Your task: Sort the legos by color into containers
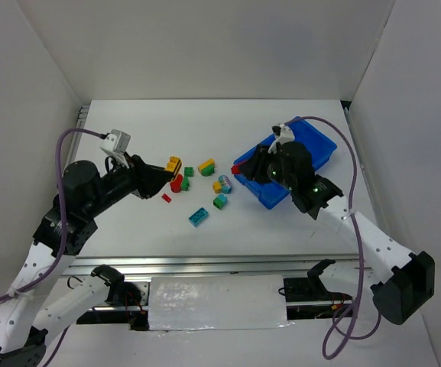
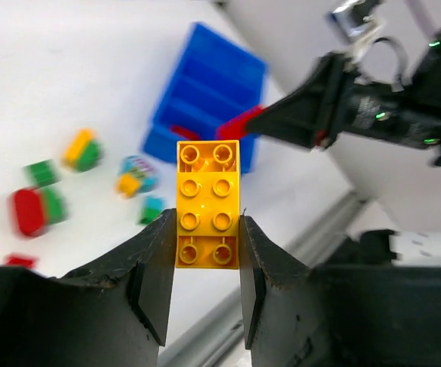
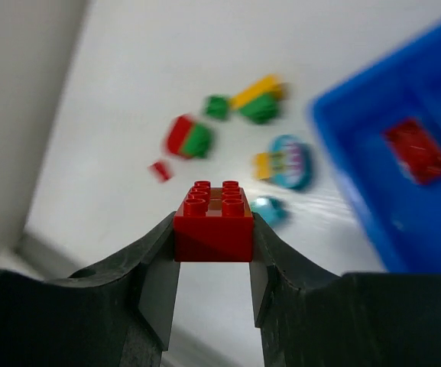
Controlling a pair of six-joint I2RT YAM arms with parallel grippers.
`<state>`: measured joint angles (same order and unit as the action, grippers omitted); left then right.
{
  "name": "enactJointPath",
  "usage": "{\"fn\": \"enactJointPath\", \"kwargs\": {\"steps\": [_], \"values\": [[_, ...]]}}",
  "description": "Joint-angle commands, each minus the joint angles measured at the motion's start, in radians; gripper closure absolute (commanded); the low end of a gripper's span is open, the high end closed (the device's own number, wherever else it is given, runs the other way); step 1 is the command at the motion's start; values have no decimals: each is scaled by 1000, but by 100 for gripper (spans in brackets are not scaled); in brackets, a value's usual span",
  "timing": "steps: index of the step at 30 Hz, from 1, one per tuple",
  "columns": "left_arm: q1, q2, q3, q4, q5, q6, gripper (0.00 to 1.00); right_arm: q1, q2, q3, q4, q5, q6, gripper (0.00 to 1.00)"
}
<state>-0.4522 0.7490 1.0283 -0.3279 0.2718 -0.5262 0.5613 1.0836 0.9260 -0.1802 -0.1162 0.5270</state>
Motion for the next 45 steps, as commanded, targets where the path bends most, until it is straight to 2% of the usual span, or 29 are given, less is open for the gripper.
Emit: {"fn": "enactJointPath", "kwargs": {"steps": [1,6,11,16,19,20,22,27,31,33,35,36,37,38,41,42,44,45], "values": [[1,24,39,-174,-241,101,100,-46,68,88,-221,429,80,100],[0,-11,-6,-215,-267,167,100,-124,203,131,-268,504,97,100],[1,-88,-121,-154,-232,175,100,-152,312,165,-255,492,97,100],[0,-74,-125,-163,-171,175,100,-150,375,208,-260,445,108,97],[1,-65,-125,-165,-154,178,100,-152,392,208,-254,434,122,80],[0,-63,-120,-166,-152,181,100,-152,400,209,-251,431,122,54],[0,-68,-123,-166,-154,183,100,-152,410,212,-254,435,123,34],[1,-77,-123,-163,-146,184,100,-152,412,240,-280,435,125,18],[0,-74,-125,-154,-118,189,100,-149,336,229,-271,406,108,16],[0,-73,-126,-142,-73,190,100,-147,288,186,-234,284,70,16],[0,-60,-125,-128,-17,196,100,-144,192,137,-122,120,-10,17],[1,-48,-122,-111,63,199,100,-144,162,91,-49,-104,-42,17],[0,-39,-120,-100,117,206,100,-141,116,83,-39,-194,-42,17],[0,-30,-119,-76,248,212,100,-121,98,79,-33,-320,-38,16],[1,6,-112,-37,412,215,100,-42,35,70,-12,-347,65,15],[0,16,-109,-19,487,216,100,-25,10,63,-2,-347,147,15],[1,23,-105,-14,520,226,100,3,-7,57,2,-350,244,14],[0,18,-102,-14,511,232,100,37,-30,36,30,-347,336,10]]}}
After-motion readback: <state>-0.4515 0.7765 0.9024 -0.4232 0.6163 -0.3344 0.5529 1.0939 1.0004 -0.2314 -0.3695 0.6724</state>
